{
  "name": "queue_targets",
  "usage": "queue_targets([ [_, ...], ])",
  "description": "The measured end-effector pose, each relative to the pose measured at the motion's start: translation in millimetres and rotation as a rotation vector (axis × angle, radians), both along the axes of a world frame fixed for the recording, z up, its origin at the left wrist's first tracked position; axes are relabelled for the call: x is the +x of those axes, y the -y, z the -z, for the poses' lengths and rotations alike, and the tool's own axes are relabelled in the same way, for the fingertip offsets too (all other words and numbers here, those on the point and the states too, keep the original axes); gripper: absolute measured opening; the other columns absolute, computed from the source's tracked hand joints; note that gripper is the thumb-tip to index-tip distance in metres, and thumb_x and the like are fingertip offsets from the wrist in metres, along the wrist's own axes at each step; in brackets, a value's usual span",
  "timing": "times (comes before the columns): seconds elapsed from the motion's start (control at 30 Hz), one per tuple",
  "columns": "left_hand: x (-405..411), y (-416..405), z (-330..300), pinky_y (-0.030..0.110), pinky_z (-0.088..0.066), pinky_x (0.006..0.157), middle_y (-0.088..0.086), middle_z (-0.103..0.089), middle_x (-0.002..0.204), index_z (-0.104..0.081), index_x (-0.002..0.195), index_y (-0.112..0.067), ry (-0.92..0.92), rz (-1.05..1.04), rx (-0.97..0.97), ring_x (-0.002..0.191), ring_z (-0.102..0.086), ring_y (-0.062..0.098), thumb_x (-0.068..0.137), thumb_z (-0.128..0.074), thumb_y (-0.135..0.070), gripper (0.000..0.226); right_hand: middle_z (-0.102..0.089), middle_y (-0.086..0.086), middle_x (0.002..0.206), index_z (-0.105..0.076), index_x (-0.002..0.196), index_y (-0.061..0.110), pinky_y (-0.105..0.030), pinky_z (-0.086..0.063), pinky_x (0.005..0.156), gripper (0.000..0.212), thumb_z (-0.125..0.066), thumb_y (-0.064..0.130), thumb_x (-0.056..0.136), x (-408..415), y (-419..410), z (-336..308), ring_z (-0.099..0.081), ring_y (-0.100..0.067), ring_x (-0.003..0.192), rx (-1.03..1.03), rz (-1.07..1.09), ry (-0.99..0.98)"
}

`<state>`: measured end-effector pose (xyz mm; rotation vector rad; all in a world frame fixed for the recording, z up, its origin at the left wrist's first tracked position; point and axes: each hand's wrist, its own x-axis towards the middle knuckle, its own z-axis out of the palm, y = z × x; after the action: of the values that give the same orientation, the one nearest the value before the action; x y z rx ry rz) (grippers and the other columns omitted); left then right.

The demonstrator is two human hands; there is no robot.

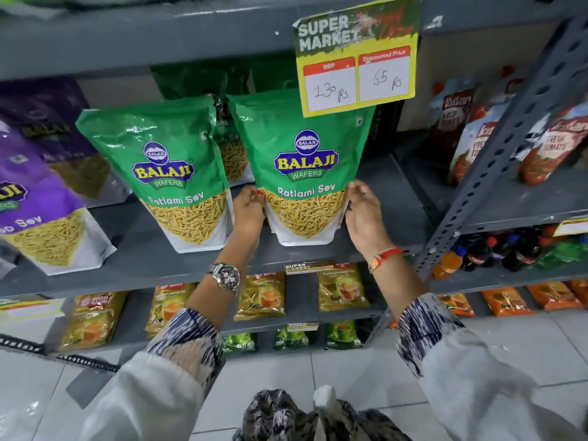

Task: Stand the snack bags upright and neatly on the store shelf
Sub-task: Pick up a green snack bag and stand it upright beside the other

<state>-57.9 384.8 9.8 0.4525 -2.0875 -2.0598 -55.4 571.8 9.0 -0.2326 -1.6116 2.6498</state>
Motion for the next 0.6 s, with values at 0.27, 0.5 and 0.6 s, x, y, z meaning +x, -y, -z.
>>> queue_targets([
  [0.27,4.6,4.5,6.4,0.042,-0.038,0.105,0.01,-0.049,0.141,-0.039,0.136,-0.015,0.093,0.217,0.226,0.128,-0.047,0.026,0.096,-0.029,-0.04,0.048,-0.061,0.006,0.112,-0.045,0.123,0.025,-0.029,-0.048,0.081,0.032,-0.029,0.039,0.099,4.5,4.9,12.0,-0.059,-0.009,0.102,0.166,-0.121,0.031],
  [0.5,8.5,10.3,-1.5,0.04,-0.038,0.1,0.005,-0.04,0.147,-0.036,0.133,-0.029,0.155,0.418,0.182,0.132,-0.041,0.024,0.094,-0.017,-0.051,0.049,-0.05,-0.004,0.14,-0.038,0.136,0.022,-0.043,-0.04,0.106,0.046,-0.027,0.044,0.097,8.0,7.3,11.2,-0.049,-0.021,0.126,0.108,-0.169,0.064],
  [0.6,9.9,15.6,-2.4,0.044,-0.034,0.106,0.005,-0.038,0.149,-0.035,0.129,-0.034,0.156,0.453,0.151,0.132,-0.04,0.025,0.094,-0.014,-0.052,0.044,-0.054,-0.002,0.131,-0.04,0.133,0.022,-0.039,-0.045,0.099,0.043,-0.027,0.042,0.098,9.1,10.0,9.0,-0.054,-0.015,0.115,0.096,-0.175,0.044],
])
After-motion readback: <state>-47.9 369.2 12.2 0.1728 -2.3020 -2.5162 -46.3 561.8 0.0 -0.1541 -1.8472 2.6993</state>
